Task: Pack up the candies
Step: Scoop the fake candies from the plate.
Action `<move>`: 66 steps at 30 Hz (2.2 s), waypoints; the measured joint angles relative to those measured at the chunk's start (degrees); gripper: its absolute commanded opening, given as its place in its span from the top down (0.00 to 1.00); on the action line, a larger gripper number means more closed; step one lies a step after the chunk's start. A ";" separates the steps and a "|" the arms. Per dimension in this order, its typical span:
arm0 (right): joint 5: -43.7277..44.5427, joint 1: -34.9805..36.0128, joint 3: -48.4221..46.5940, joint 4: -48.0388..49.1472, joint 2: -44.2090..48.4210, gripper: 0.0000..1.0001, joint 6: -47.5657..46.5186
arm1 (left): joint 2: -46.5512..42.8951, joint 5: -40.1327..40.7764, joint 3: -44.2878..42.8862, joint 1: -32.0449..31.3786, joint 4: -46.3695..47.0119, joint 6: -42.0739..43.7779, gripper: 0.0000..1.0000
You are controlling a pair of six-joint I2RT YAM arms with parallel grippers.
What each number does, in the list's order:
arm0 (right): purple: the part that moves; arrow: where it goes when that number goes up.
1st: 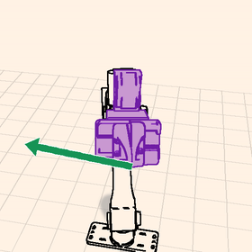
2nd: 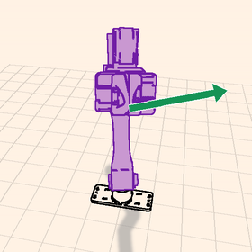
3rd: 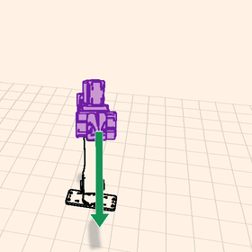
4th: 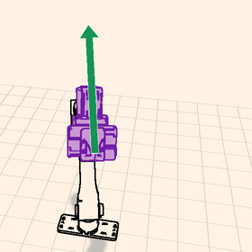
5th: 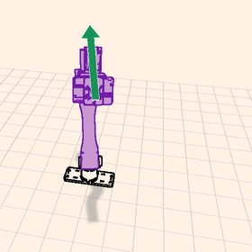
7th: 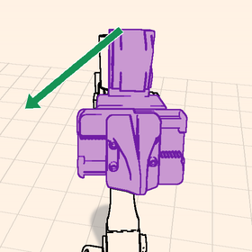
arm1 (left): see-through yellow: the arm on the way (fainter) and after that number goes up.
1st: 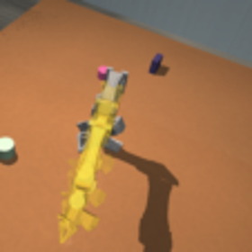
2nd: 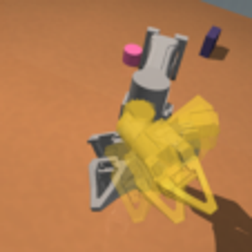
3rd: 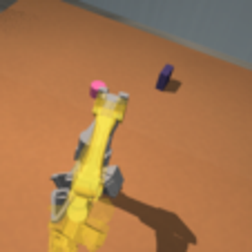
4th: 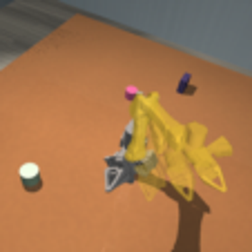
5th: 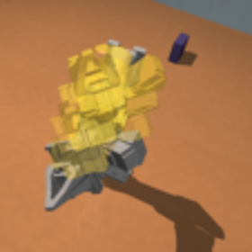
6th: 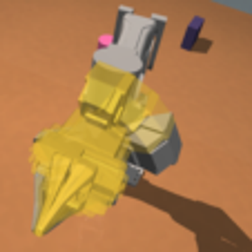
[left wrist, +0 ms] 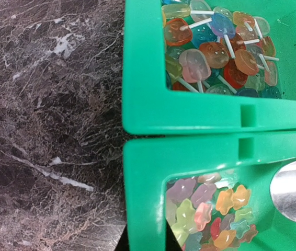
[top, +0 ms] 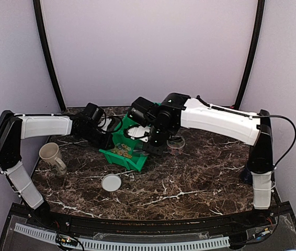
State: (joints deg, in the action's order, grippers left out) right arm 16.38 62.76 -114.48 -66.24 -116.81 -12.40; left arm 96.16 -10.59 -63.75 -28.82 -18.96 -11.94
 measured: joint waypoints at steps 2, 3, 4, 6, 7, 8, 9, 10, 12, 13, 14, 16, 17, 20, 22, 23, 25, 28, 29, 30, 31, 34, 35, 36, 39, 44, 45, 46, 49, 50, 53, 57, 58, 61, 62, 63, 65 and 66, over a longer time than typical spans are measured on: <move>-0.15 0.02 -0.68 0.07 -1.55 1.00 -0.04 | 0.48 1.05 -0.09 -0.46 -0.76 0.66 1.00; -0.31 0.02 -1.03 0.22 -2.54 1.00 -0.17 | 0.74 1.53 -0.09 -0.70 -1.16 0.85 1.00; -0.39 0.04 -1.49 0.42 -4.07 1.00 -0.39 | 1.03 1.95 -0.09 -0.90 -1.44 1.07 1.00; -0.50 0.04 -1.75 0.52 -4.92 1.00 -0.46 | 1.55 2.78 -0.09 -1.40 -2.05 1.55 1.00; -0.68 0.04 -2.10 0.59 -5.68 1.00 -0.61 | 1.79 3.15 -0.09 -1.53 -2.40 1.73 1.00; -1.16 0.04 -2.38 0.66 -6.40 1.00 -0.68 | 2.01 3.45 -0.09 -1.73 -2.64 1.92 1.00; -1.44 0.09 -2.69 0.63 -6.99 1.00 -0.76 | 2.12 3.65 -0.09 -1.92 -2.75 2.10 1.00; -1.81 0.13 -3.30 0.66 -7.82 1.00 -0.85 | 2.27 3.76 -0.09 -2.08 -2.91 2.25 1.00; -2.64 0.15 -4.52 0.74 -9.22 1.00 -1.01 | 2.34 3.76 -0.09 -2.25 -3.26 2.54 1.00; -3.02 0.15 -5.25 0.87 -10.01 1.00 -1.09 | 2.34 3.76 -0.09 -2.32 -3.50 2.62 1.00; -3.50 0.15 -5.86 0.96 -10.75 1.00 -1.11 | 2.34 3.78 -0.09 -2.32 -3.67 2.64 1.00; -4.42 0.15 -7.50 1.01 -12.17 1.00 -1.51 | 2.45 4.26 -0.09 -2.25 -4.11 2.73 1.00; -4.74 0.13 -8.07 1.05 -12.70 1.00 -1.73 | 2.51 4.37 -0.09 -2.25 -4.35 2.75 1.00; -5.68 0.13 -9.68 2.14 -14.21 1.00 -2.51 | 2.60 4.52 -0.09 -1.90 -4.46 2.84 1.00; -6.64 0.15 -10.47 3.08 -15.02 1.00 -3.28 | 2.62 4.59 -0.09 -1.88 -4.46 2.80 1.00; -7.17 0.20 -10.56 3.65 -15.26 1.00 -3.61 | 2.62 4.57 -0.09 -1.88 -4.46 2.75 1.00; -8.04 0.28 -10.56 4.90 -15.63 1.00 -4.28 | 2.62 4.55 -0.09 -1.88 -4.46 2.73 1.00; -9.38 0.42 -10.34 6.97 -15.96 1.00 -5.31 | 2.62 4.48 -0.09 -1.88 -4.48 2.69 1.00; -10.10 0.42 -9.49 8.22 -15.82 1.00 -5.66 | 2.62 4.44 -0.09 -1.88 -4.48 2.60 1.00; -10.47 0.42 -8.04 9.66 -15.50 1.00 -5.81 | 2.62 4.57 -0.09 -1.88 -4.50 2.67 1.00; -10.88 0.42 -6.54 11.23 -15.04 1.00 -5.99 | 2.67 4.50 -0.09 -1.77 -4.52 2.71 1.00; -12.24 0.37 0.07 17.99 -12.68 1.00 -5.99 | 2.75 4.35 -0.09 -1.60 -4.50 2.71 1.00; -12.39 0.31 2.19 20.11 -11.91 1.00 -5.92 | 2.78 4.31 -0.09 -1.55 -4.52 2.71 1.00; -12.63 0.11 4.59 22.71 -11.08 1.00 -5.70 | 2.84 4.15 -0.09 -1.51 -4.55 2.69 1.00; -13.42 -0.66 9.84 29.70 -9.81 1.00 -4.76 | 2.95 4.02 -0.09 -1.31 -4.50 2.82 1.00; -14.82 -1.60 18.71 41.75 -7.87 1.00 -1.84 | 2.95 4.66 -0.07 -0.81 -3.87 2.71 1.00; -14.97 -1.73 20.48 44.04 -7.30 1.00 -1.40 | 2.95 4.70 -0.07 -0.79 -3.80 2.69 1.00; -15.26 -1.90 22.53 46.49 -6.75 1.00 -0.81 | 2.95 4.72 -0.07 -0.79 -3.78 2.62 1.00; -15.54 -2.36 27.28 53.13 -5.44 1.00 0.66 | 2.95 5.16 -0.07 -1.03 -3.32 2.75 1.00; -15.65 -2.60 28.39 54.80 -5.18 1.00 0.94 | 2.95 5.35 -0.07 -1.09 -3.23 2.80 1.00; -16.02 -2.91 30.88 58.40 -4.50 1.00 1.42 | 2.95 5.79 -0.07 -1.36 -2.91 2.93 1.00; -16.17 -3.21 34.88 62.86 -2.49 1.00 2.78 | 2.95 5.75 -0.07 -1.36 -2.84 2.73 1.00; -16.11 -3.26 35.71 63.60 -1.99 1.00 3.17 | 2.95 5.70 -0.07 -1.36 -2.80 2.58 1.00; -15.93 -3.41 38.27 65.88 -0.33 1.00 4.09 | 2.95 5.29 -0.09 -1.29 -2.82 1.99 1.00; -15.89 -3.54 38.80 66.31 0.13 1.00 4.24 | 2.95 5.07 -0.09 -1.27 -2.80 1.81 1.00; -15.89 -3.72 39.23 66.71 0.52 1.00 4.37 | 2.95 4.72 -0.09 -1.22 -2.71 1.55 1.00; -15.96 -4.07 39.76 67.06 0.94 1.00 4.44 | 2.95 4.28 -0.09 -1.18 -2.23 1.40 1.00; -15.98 -4.15 39.98 67.25 1.05 1.00 4.52 | 2.95 4.22 -0.09 -1.18 -2.08 1.40 1.00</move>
State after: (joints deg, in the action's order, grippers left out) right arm 0.40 58.61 -74.50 1.02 -115.77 -7.88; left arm 99.11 -6.37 -63.83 -30.00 -21.04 -10.55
